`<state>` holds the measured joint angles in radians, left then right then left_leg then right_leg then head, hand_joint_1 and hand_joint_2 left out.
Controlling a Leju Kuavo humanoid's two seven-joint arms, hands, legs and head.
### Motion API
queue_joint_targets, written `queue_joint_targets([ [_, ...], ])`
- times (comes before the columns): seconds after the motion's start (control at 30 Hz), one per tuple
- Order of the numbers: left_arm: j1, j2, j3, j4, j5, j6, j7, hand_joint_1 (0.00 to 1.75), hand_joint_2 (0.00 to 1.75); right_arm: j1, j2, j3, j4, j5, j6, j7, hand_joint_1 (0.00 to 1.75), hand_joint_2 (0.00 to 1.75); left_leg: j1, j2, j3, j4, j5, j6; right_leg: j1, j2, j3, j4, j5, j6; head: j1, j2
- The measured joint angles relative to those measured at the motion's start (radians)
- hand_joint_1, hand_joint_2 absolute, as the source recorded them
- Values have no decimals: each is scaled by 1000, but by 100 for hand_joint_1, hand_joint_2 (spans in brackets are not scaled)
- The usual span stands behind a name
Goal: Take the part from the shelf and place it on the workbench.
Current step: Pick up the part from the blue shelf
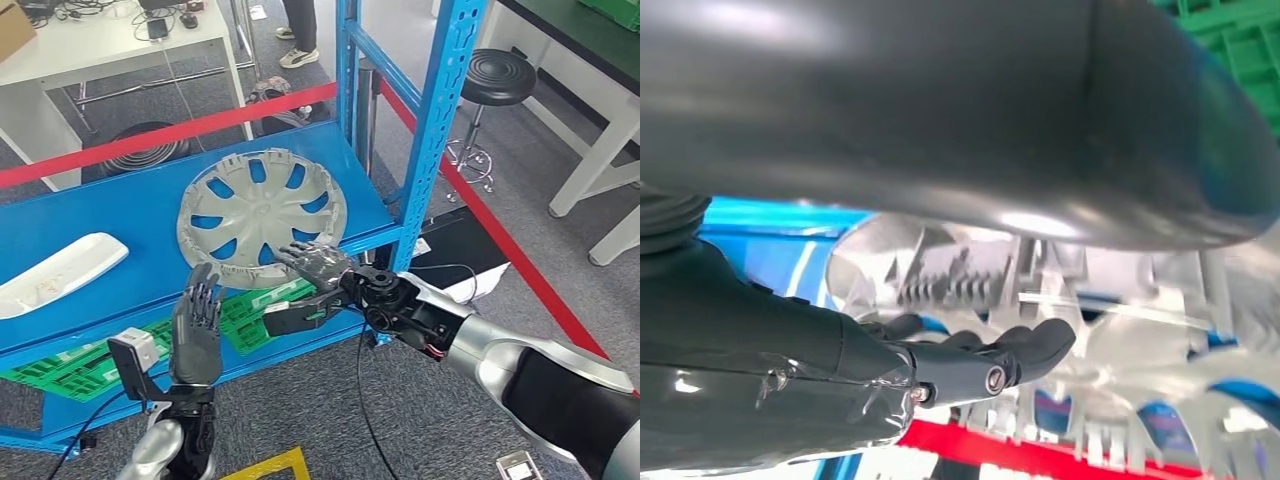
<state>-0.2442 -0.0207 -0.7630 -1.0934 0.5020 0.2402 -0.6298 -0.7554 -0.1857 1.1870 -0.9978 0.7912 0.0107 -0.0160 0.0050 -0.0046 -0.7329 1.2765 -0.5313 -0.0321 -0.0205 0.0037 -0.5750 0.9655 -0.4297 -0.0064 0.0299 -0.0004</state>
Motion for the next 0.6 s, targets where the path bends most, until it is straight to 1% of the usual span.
queue_joint_targets([
  [0.03,0,1,0,1,0,0,0,0,0,-2,0,2,9,-3,0,-1,0,0,0,0,11,-29,25,2,0,1,1,0,0,0,-1,0],
  [0.07,0,1,0,2,-1,0,0,0,0,-5,1,3,19,-7,0,-2,0,0,0,0,39,-92,63,7,0,2,2,0,-1,1,-2,0],
  [0.1,0,2,0,2,-2,-1,-1,0,0,-9,3,5,32,-12,-1,-4,0,0,-1,0,77,-176,105,13,0,4,4,0,-2,2,-2,0],
  [0.13,0,2,0,3,-4,-1,-1,0,0,-13,4,6,43,-19,-2,-4,0,0,-4,0,110,-246,131,18,1,5,4,0,-3,4,-3,0],
  [0.17,-1,2,0,3,-6,-1,-2,0,0,-16,4,6,53,-24,-4,-5,0,0,-7,-1,131,-294,145,24,2,5,4,-1,-4,8,-3,0],
  [0.2,-1,2,0,3,-7,-1,-2,0,0,-18,5,6,62,-28,-7,-5,0,0,-9,-1,141,-316,147,28,3,5,4,-1,-4,12,-2,0],
  [0.23,0,2,0,3,-8,-1,-2,0,0,-19,5,6,71,-31,-9,-5,0,0,-12,-1,143,-318,144,32,3,5,5,-3,-5,18,-2,0],
  [0.3,0,3,0,3,-10,-1,-2,0,0,-23,5,5,87,-35,-12,-4,0,0,-10,-1,145,-325,147,43,2,5,7,-5,-6,30,0,0],
  [0.33,0,2,0,3,-11,-1,-2,0,0,-25,5,3,94,-36,-14,-3,0,0,-8,-1,148,-330,149,48,2,4,2,7,-16,35,1,0],
  [0.37,0,2,0,3,-12,-1,-2,0,0,-27,4,2,100,-36,-16,0,0,0,-6,0,151,-336,152,53,2,3,-12,38,-37,39,5,0],
  [0.4,1,2,0,3,-13,-1,-2,0,0,-28,3,0,106,-37,-20,5,0,0,-6,1,153,-339,153,56,2,3,-36,92,-68,42,9,0],
  [0.43,2,2,0,3,-14,-1,-1,0,0,-28,2,-1,112,-37,-22,12,0,0,-6,2,153,-339,153,59,2,2,-70,166,-104,44,14,0],
  [0.47,3,2,0,3,-14,-1,0,0,0,-28,0,-2,118,-37,-24,20,0,0,-6,3,153,-339,152,60,2,2,-104,238,-133,47,18,0],
  [0.5,5,2,0,3,-14,-1,2,0,0,-28,-2,-3,124,-37,-24,27,0,0,-6,3,153,-339,152,61,2,2,-130,290,-147,49,21,0],
  [0.53,6,2,0,3,-14,-1,3,0,0,-28,-6,-4,131,-37,-24,33,0,0,-6,2,153,-338,151,61,1,2,-139,305,-141,50,23,0],
  [0.57,7,2,0,3,-14,-1,5,0,0,-28,-10,-6,137,-37,-25,38,0,0,-6,1,154,-337,151,61,0,1,-128,278,-117,50,27,0],
  [0.6,7,2,0,3,-14,-1,5,0,0,-30,-14,-9,143,-38,-25,44,0,0,-5,-1,155,-334,149,59,0,1,-99,215,-79,50,30,0],
])
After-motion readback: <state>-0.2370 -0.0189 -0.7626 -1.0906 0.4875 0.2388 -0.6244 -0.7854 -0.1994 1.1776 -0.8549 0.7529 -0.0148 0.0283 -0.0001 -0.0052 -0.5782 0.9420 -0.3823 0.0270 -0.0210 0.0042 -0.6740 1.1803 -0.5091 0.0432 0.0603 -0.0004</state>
